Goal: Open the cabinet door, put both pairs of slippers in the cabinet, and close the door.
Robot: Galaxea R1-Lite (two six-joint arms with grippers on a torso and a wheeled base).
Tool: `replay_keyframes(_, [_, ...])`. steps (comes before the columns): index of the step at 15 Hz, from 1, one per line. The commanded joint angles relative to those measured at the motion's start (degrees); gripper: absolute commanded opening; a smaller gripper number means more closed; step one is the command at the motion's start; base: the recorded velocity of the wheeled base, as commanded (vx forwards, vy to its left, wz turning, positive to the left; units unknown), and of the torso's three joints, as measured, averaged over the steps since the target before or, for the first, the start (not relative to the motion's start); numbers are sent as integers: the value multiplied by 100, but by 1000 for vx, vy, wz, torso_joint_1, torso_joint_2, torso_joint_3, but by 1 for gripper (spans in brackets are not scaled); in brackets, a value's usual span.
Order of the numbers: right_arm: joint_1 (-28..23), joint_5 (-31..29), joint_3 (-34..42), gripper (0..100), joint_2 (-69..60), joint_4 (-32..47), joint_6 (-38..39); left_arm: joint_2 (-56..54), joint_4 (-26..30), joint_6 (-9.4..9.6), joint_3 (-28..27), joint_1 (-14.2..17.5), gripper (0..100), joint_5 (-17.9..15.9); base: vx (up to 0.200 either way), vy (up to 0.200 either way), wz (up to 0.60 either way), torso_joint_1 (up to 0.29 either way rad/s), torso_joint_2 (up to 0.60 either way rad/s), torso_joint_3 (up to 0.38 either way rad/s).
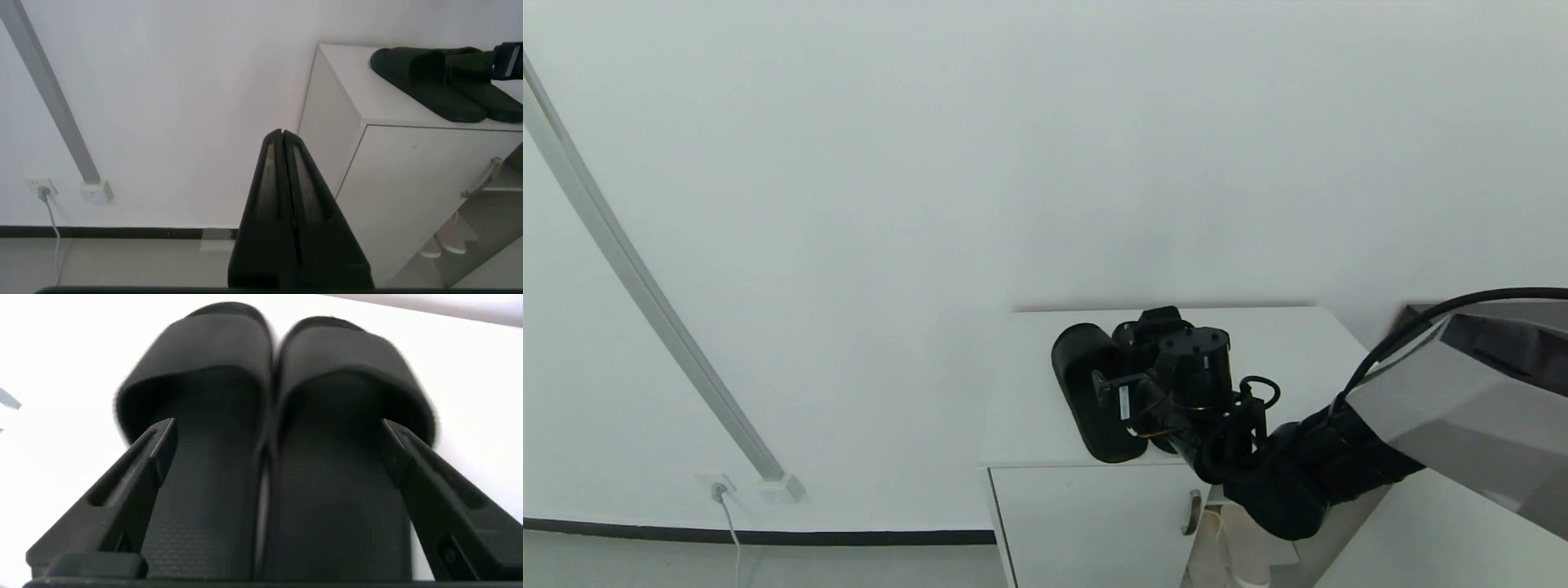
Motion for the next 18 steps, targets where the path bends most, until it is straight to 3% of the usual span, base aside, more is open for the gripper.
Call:
replay_keyframes(1, [-22, -1, -141, 100, 307, -58, -1, 5, 0, -17, 1, 1, 0, 1, 0, 0, 0, 0, 0, 0])
replay_keyframes(4, [-57, 43, -370, 100, 588, -67, 17, 5, 0, -17, 1, 1, 0, 1, 0, 0, 0, 0, 0, 0])
replay_keyframes(11, [-224, 104, -1671, 100, 1318, 223, -36, 5, 0, -26, 1, 1, 0, 1, 0, 0, 0, 0, 0, 0])
replay_keyframes(17, [-268, 104, -2136, 100, 1511, 426, -36, 5, 0, -26, 1, 1, 0, 1, 0, 0, 0, 0, 0, 0])
replay_keyframes(18, [-268, 104, -2136, 0, 1511, 426, -36, 5, 0, -26, 1, 1, 0, 10, 0, 0, 0, 0, 0, 0])
